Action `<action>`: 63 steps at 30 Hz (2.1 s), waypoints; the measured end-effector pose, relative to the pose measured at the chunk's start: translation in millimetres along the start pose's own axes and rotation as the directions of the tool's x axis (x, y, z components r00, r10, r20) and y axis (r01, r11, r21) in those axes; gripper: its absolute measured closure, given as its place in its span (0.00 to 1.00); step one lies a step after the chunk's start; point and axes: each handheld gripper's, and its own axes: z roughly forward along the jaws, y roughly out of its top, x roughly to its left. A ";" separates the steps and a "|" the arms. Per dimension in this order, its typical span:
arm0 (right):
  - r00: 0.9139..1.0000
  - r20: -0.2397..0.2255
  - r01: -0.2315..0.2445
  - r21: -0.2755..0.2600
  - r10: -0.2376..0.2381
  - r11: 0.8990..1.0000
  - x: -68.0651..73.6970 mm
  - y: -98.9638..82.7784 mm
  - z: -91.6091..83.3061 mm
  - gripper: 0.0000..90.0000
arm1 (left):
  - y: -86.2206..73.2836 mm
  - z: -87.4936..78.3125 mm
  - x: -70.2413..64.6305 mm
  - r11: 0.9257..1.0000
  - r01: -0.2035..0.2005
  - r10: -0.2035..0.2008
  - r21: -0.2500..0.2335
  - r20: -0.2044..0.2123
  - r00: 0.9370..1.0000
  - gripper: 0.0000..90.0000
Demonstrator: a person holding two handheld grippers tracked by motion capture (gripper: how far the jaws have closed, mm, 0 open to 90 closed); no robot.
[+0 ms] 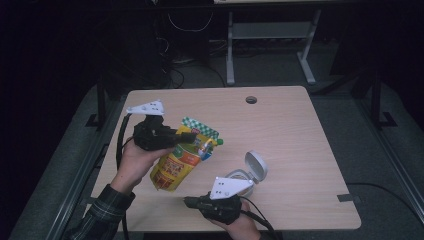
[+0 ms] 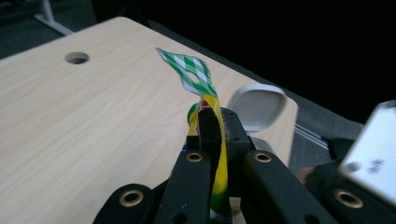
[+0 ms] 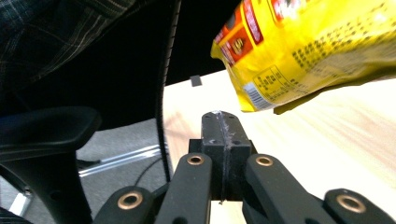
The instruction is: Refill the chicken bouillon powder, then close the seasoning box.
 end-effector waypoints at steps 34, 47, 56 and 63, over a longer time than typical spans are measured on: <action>0.982 0.184 -0.042 0.037 0.034 0.998 -47.9 -0.9 -98.0 1.00 | -50.5 31.5 71.2 0.987 -0.078 0.063 -0.142 -0.109 0.992 1.00; 0.981 0.191 -0.056 0.046 0.046 0.997 -50.2 -8.9 -106.1 1.00 | -94.5 -17.5 61.8 0.974 -0.053 0.022 -0.218 -0.142 0.990 0.98; 0.982 0.182 -0.049 0.049 0.040 0.998 -50.4 -10.3 -109.3 1.00 | -117.1 -37.9 52.6 0.975 -0.045 0.010 -0.218 -0.159 0.987 0.98; 0.981 0.189 -0.055 0.051 0.044 0.997 -50.5 -14.6 -115.8 1.00 | -129.2 -48.6 46.8 0.977 -0.040 0.004 -0.210 -0.170 0.985 0.98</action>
